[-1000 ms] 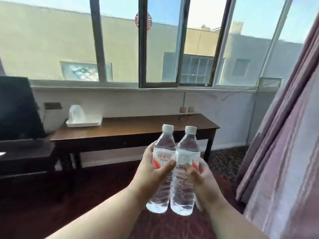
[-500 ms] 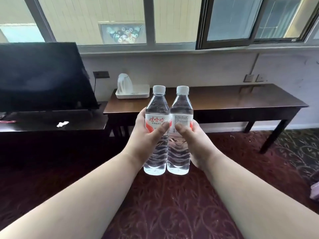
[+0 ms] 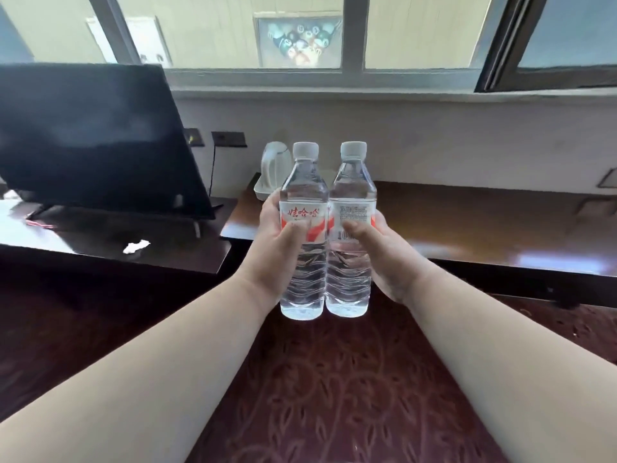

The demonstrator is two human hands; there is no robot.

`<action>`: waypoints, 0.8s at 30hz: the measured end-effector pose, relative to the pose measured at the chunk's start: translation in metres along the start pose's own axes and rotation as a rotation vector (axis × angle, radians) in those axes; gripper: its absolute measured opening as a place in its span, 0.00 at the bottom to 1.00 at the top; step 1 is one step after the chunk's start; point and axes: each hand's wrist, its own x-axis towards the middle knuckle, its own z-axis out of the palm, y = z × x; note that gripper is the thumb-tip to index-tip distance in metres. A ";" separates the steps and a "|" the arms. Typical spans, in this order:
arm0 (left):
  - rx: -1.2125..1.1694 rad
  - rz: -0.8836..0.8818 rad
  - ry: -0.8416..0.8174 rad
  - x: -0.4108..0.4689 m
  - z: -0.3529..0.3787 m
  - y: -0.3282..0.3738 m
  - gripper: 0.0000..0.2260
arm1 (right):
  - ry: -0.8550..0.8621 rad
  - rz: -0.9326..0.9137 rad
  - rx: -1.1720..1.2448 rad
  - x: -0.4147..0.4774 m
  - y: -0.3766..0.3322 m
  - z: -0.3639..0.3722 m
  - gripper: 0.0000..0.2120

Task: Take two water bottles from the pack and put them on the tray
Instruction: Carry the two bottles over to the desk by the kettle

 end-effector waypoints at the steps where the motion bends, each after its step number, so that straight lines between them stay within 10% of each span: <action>1: 0.007 -0.008 0.011 0.016 -0.003 -0.003 0.27 | -0.012 0.011 -0.031 0.018 -0.001 -0.005 0.37; 14: 0.226 -0.130 -0.254 0.259 -0.103 -0.058 0.29 | -0.079 -0.041 -0.198 0.248 0.024 -0.039 0.14; 24: 0.516 -0.167 -0.449 0.420 -0.164 -0.113 0.26 | 0.107 0.064 -0.350 0.394 0.065 -0.062 0.22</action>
